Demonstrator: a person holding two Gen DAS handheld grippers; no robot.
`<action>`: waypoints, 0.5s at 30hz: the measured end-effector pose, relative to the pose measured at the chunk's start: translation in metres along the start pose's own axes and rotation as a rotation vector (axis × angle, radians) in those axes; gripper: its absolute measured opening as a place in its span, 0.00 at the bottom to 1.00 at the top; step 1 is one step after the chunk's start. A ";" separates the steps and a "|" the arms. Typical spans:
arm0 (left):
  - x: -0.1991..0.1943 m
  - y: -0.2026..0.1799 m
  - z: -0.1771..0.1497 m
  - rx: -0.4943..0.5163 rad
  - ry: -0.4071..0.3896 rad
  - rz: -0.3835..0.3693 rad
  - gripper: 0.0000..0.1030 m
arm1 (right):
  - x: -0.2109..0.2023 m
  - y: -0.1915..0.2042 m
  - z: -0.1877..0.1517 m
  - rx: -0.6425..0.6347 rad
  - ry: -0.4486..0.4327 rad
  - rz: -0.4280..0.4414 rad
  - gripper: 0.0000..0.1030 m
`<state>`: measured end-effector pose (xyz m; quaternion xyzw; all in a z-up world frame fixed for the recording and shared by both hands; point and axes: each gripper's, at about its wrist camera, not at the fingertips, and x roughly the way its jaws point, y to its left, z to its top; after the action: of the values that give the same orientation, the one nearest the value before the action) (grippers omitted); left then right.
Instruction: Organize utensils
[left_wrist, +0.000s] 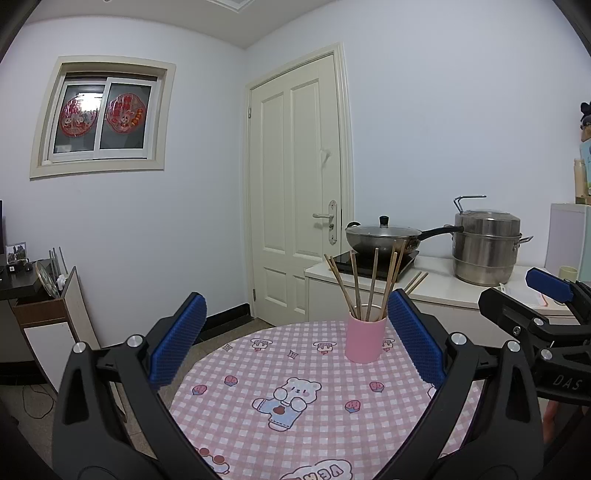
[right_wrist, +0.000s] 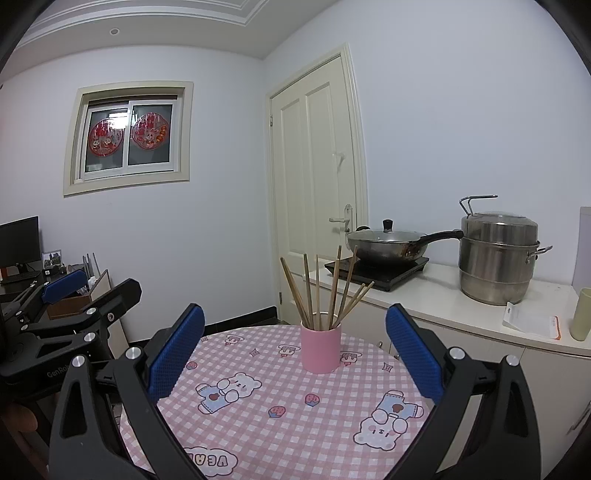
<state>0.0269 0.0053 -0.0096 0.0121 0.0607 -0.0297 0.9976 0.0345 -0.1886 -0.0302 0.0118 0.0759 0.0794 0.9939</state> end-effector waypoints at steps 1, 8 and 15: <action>0.000 0.000 0.000 0.000 0.000 -0.001 0.94 | 0.001 -0.001 0.000 0.001 0.001 0.001 0.92; 0.003 0.001 -0.001 0.002 0.004 -0.001 0.94 | 0.004 -0.002 -0.001 0.006 0.010 0.004 0.92; 0.013 0.002 -0.005 0.007 0.030 -0.013 0.94 | 0.014 -0.005 -0.003 0.011 0.029 0.008 0.92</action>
<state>0.0396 0.0063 -0.0157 0.0154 0.0757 -0.0360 0.9964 0.0489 -0.1910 -0.0354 0.0164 0.0905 0.0831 0.9923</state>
